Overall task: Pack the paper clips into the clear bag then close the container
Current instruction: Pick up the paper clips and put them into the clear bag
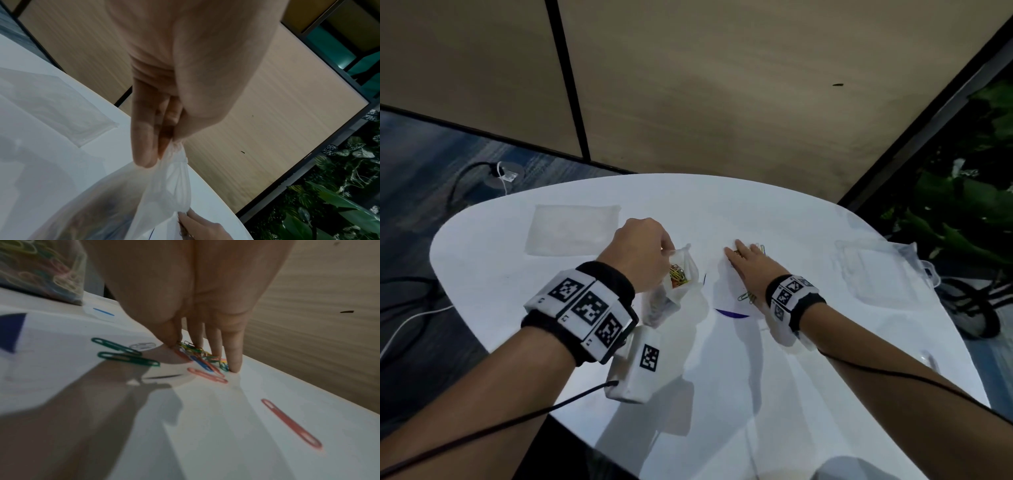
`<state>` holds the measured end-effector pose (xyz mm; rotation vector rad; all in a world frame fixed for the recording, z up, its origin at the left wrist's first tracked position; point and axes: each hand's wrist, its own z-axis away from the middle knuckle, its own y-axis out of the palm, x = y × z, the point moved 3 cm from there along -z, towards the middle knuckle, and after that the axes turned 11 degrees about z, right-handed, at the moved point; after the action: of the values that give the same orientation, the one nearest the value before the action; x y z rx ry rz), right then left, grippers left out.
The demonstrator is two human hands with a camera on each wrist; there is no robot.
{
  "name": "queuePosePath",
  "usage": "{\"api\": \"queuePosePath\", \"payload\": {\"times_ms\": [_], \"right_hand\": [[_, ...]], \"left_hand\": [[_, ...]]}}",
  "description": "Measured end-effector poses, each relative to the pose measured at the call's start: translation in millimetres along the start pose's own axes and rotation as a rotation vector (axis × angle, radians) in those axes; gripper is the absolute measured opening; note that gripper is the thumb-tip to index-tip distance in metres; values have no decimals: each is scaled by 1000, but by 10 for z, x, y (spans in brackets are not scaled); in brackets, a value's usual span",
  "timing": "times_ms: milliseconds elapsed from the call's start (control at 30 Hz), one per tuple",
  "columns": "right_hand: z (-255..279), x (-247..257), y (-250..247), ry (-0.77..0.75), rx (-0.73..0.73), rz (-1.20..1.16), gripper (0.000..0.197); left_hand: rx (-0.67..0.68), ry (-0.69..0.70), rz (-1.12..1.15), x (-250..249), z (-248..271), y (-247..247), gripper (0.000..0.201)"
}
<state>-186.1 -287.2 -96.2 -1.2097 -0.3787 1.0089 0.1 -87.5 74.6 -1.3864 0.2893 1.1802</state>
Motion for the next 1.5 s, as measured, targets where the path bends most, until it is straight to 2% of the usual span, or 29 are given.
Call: {"api": "queuePosePath", "payload": {"times_ms": [33,167,300,367,500,567,633,700,767,933,1000,1067,1100,1167,1233,1300,1333,1367,1400,1433,1500], "right_hand": [[3,3,10,10,-43,-14,72],[69,33,-87,68,-168,-1,23],[132,-63,-223,154,-165,-80,20],[194,-165,-319,277,-168,-300,21],[408,-296,-557,486,-283,-873,13],[548,-158,-786,442,-331,-1250,12],[693,107,-1052,280,-353,-1657,15],[830,402,-1252,129,-316,-1841,17],[900,639,-1317,86,-288,-1810,15],[868,836,-1255,167,-296,-1383,9],[880,857,-1311,116,-344,-1146,17],[906,898,-1386,8,-318,-958,30],[915,915,-1404,-47,-285,-946,34],[929,869,-1416,-95,-268,-1080,38],[942,691,-1420,-20,-292,-1340,36],[917,357,-1273,135,-336,-1421,37],[872,164,-1152,241,-346,-1322,38],[821,-31,-997,345,-316,-1127,37],[768,-183,-834,427,-230,-912,35],[717,-298,-679,485,-125,-760,37],[611,-379,-427,485,56,-647,43]], "left_hand": [[1,1,-4,-4,0,-3,20],[9,7,-20,-47,-1,18,19],[23,4,-27,-77,-18,69,20],[25,-2,-22,-87,-30,88,19],[25,-17,-23,-98,-29,94,21],[18,-13,-35,-108,-28,98,21],[0,-6,-62,-133,-25,112,23],[-27,6,-81,-169,-24,131,25],[-46,16,-88,-206,-18,146,24],[-57,29,-74,-232,-11,166,20],[-49,28,-73,-221,-4,169,21],[-40,23,-64,-221,1,157,21],[-42,20,-60,-227,0,142,21],[-53,14,-59,-233,1,108,22],[-69,14,-57,-221,13,75,24],[-63,21,-53,-209,31,69,25],[-59,23,-55,-190,46,57,26],[-56,23,-60,-180,59,49,26],[-56,21,-66,-165,75,36,26],[-57,19,-74,-153,86,21,27],[-62,13,-90,-132,102,-18,27]]}}
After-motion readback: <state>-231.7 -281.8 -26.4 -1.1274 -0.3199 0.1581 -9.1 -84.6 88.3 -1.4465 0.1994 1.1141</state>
